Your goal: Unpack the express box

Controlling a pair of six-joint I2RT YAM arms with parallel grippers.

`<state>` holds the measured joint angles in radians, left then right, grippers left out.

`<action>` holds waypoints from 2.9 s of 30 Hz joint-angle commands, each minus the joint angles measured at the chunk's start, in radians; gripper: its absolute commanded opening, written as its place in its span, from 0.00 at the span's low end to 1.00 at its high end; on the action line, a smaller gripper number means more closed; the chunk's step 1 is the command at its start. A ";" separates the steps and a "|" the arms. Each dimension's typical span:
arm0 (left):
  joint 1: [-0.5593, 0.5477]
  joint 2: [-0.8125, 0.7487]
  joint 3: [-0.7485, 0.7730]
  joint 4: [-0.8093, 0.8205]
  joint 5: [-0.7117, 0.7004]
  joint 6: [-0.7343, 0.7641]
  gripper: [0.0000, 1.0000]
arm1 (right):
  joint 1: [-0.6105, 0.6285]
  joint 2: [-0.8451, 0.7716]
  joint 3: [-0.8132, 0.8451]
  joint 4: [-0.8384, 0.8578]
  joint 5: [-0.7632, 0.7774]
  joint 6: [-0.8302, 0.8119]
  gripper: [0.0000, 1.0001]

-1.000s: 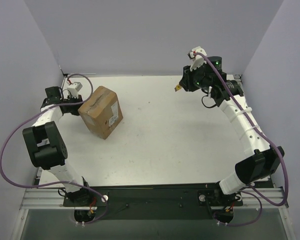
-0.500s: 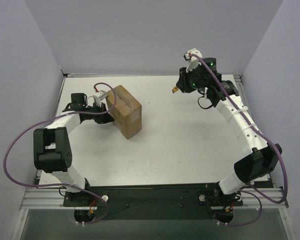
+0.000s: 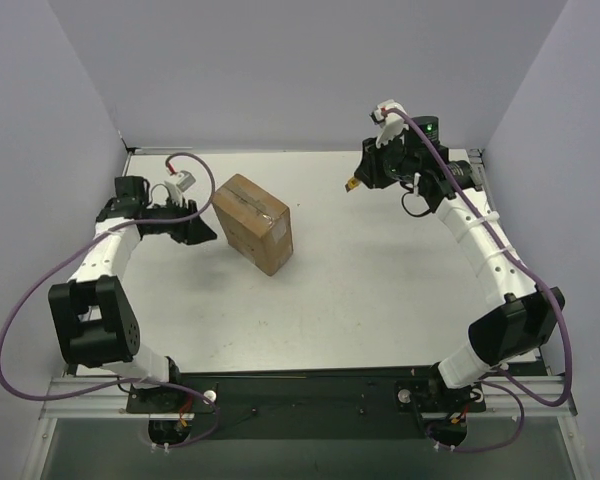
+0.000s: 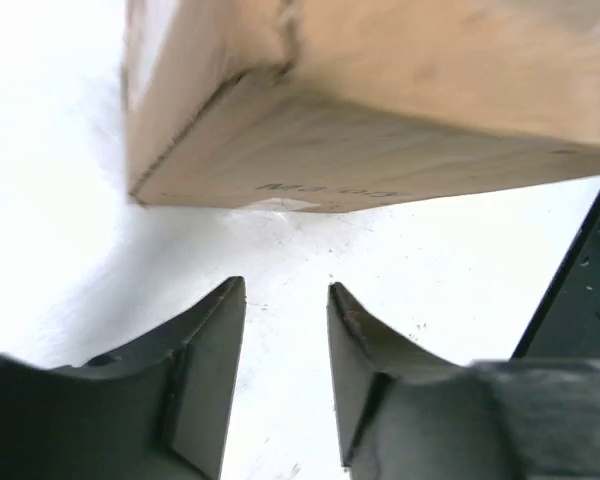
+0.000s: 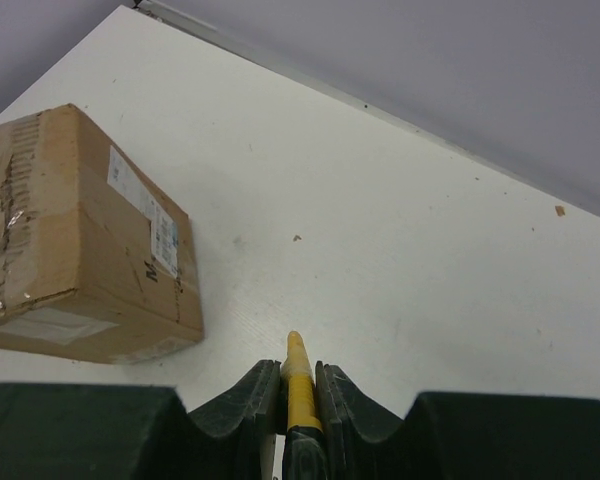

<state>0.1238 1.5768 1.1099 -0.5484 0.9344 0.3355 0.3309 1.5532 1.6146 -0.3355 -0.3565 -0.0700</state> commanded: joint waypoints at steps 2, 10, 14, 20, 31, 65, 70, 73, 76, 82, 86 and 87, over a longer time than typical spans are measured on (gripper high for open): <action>0.022 -0.106 0.168 -0.053 0.028 -0.023 0.58 | -0.010 0.022 0.094 -0.049 -0.179 -0.083 0.00; 0.048 0.049 0.243 0.486 0.083 -0.656 0.84 | 0.022 0.076 0.183 -0.016 -0.091 -0.056 0.00; 0.034 0.113 0.215 0.725 0.119 -0.797 0.86 | 0.020 0.071 0.171 -0.016 -0.072 -0.059 0.00; -0.033 0.126 0.186 0.671 0.124 -0.708 0.86 | 0.020 0.045 0.133 -0.011 -0.064 -0.059 0.00; -0.193 0.109 0.062 0.797 0.072 -0.895 0.86 | 0.022 0.047 0.149 -0.011 -0.038 -0.053 0.00; -0.116 -0.048 -0.102 -0.158 0.210 0.329 0.08 | 0.138 0.050 0.203 -0.030 0.324 -0.060 0.00; -0.208 -0.066 -0.206 -0.001 0.198 0.249 0.00 | 0.137 0.085 0.255 -0.049 0.347 -0.073 0.00; -0.257 -0.127 -0.299 0.218 0.118 0.128 0.03 | 0.138 0.096 0.272 -0.057 0.350 -0.077 0.00; -0.323 -0.166 -0.360 0.381 0.047 0.076 0.07 | 0.138 0.107 0.286 -0.065 0.347 -0.077 0.00; -0.522 -0.251 -0.462 0.678 -0.181 0.030 0.09 | 0.140 0.139 0.326 -0.076 0.349 -0.082 0.00; -0.636 -0.262 -0.496 0.774 -0.345 0.046 0.11 | 0.142 0.159 0.367 -0.088 0.344 -0.080 0.00; -0.648 -0.259 -0.499 0.794 -0.365 0.043 0.11 | 0.142 0.166 0.376 -0.089 0.343 -0.080 0.00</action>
<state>-0.4633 1.3357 0.6273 0.0406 0.7475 0.3920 0.4721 1.7107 1.9263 -0.4236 -0.0299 -0.1432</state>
